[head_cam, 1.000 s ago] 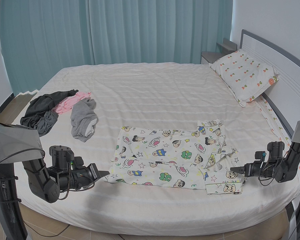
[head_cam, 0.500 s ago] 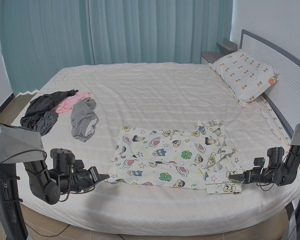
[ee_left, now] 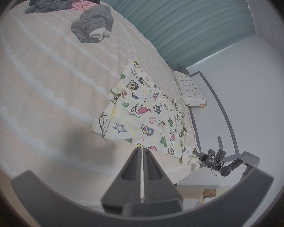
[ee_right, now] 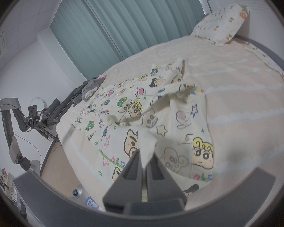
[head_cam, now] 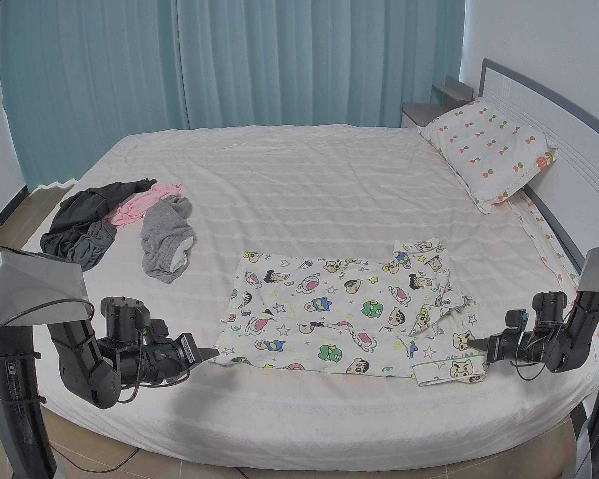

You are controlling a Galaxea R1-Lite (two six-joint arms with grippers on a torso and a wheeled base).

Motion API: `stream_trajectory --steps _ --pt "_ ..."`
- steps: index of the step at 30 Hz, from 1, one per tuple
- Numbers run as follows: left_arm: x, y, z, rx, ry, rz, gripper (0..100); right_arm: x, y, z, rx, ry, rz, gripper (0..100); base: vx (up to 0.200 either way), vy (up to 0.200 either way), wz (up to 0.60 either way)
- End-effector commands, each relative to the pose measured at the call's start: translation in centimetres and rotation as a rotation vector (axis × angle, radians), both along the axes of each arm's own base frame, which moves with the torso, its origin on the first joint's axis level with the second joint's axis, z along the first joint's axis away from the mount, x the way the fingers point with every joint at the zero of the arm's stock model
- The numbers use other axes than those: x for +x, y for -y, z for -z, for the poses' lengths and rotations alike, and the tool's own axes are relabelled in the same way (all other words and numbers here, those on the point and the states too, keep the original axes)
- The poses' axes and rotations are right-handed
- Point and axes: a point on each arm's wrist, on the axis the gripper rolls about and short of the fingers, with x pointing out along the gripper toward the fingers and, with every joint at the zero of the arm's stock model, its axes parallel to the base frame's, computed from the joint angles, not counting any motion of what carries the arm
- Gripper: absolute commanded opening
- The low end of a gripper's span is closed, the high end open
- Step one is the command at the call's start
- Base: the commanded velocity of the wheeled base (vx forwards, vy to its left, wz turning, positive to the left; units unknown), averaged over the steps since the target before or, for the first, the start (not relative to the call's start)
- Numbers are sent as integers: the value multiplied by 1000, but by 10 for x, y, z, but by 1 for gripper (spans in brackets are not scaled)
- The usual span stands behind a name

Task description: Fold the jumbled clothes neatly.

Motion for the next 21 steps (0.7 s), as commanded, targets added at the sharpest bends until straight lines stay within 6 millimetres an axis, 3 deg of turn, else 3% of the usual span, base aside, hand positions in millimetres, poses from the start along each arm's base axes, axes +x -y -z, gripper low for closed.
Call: stream_trajectory --steps 1,10,21 --pt "0 0 2 1 -4 0 0 2 0 -3 25 22 23 0 0 0 0" --pt "0 0 2 2 -3 2 0 14 -2 -7 82 100 75 0 0 0 0" --pt "0 0 2 2 -4 2 0 19 -5 4 75 98 109 0 0 0 0"
